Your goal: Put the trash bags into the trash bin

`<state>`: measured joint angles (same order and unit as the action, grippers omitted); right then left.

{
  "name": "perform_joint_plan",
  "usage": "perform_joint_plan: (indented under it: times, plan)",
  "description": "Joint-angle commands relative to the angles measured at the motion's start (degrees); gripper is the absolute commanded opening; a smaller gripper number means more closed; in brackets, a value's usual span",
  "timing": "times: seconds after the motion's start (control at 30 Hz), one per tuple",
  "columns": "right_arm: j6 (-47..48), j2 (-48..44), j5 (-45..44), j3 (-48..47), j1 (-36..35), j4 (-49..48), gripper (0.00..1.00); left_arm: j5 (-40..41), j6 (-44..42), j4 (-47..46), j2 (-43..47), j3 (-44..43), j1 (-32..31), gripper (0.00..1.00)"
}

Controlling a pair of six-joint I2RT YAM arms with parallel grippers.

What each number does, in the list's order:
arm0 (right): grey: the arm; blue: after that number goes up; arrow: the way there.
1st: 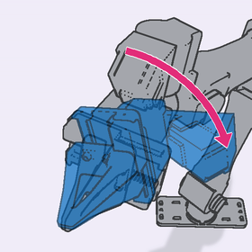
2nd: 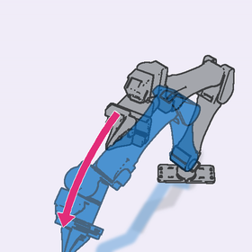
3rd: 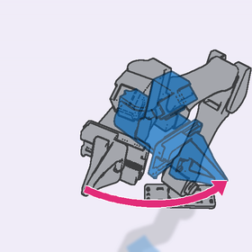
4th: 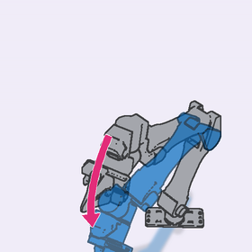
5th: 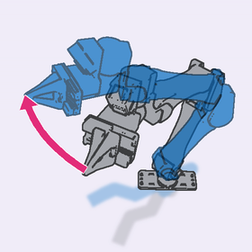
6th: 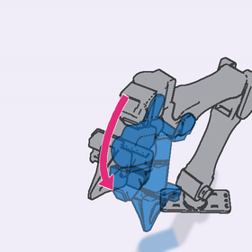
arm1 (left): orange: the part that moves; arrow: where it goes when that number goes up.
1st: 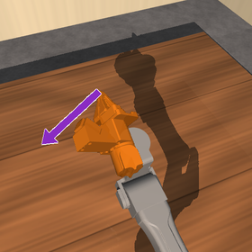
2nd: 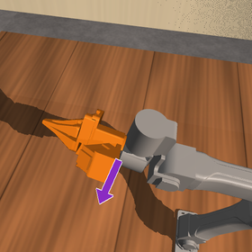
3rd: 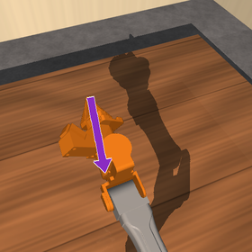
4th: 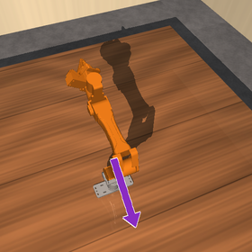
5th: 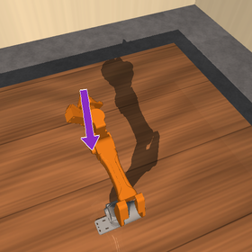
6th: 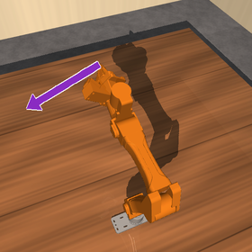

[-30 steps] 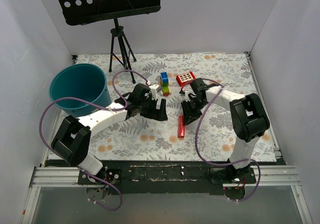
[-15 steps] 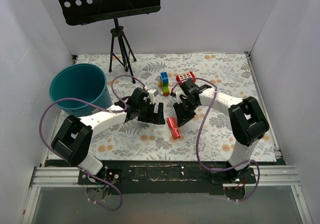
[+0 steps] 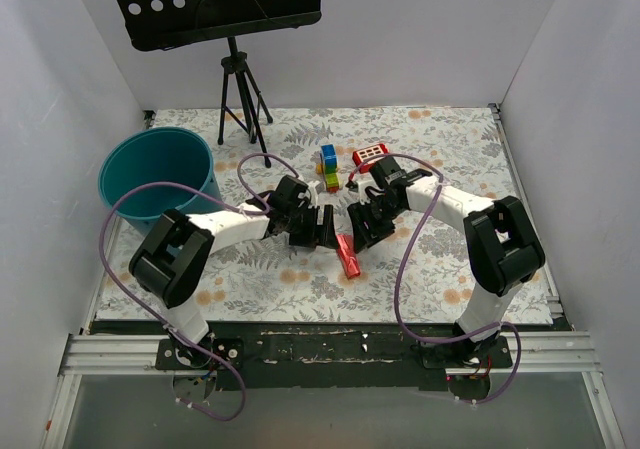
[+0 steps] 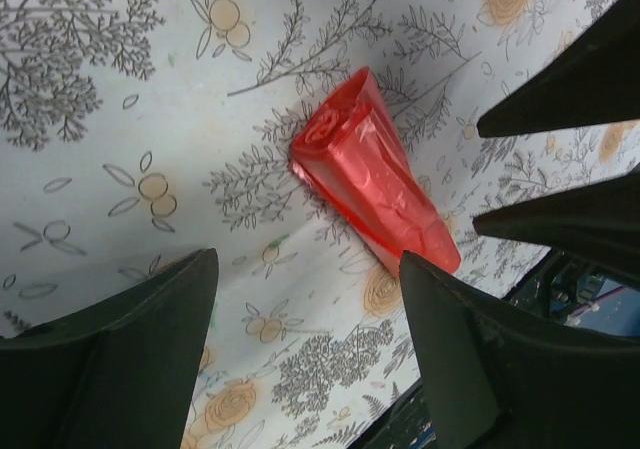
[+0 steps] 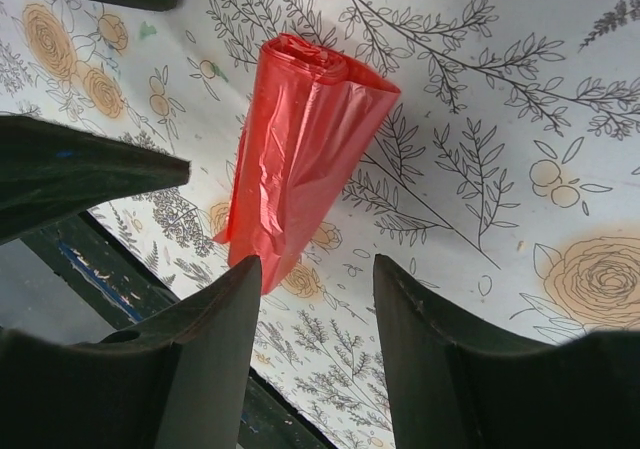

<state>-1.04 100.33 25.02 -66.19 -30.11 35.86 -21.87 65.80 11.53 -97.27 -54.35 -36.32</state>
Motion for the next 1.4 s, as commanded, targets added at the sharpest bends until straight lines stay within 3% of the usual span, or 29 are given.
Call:
perform_joint_plan:
  times: [0.0, 0.3, 0.87, 1.23, 1.37]
  plan:
    - [0.2, -0.8, -0.8, -1.3, 0.4, -0.5, 0.57, -1.3, 2.5, -0.5, -3.3, -4.0, 0.3, 0.70]
    - [0.3, -3.7, -7.5, -4.8, 8.4, 0.4, 0.57, 5.5, 3.7, 6.4, -6.2, -7.2, -3.1, 0.46]
    - [0.0, -5.3, -5.9, -5.1, 16.3, -0.3, 0.57, 7.1, 3.3, 9.8, -10.9, -8.5, -11.1, 0.47]
    - [0.2, -6.8, -5.3, -2.6, 16.6, -0.4, 0.56, 10.1, 1.7, 10.9, -9.9, -9.1, -11.5, 0.00]
    - [0.9, -6.2, -4.1, -4.0, 16.6, 0.8, 0.56, 12.9, -2.9, 11.2, -4.4, -10.0, -10.8, 0.00]
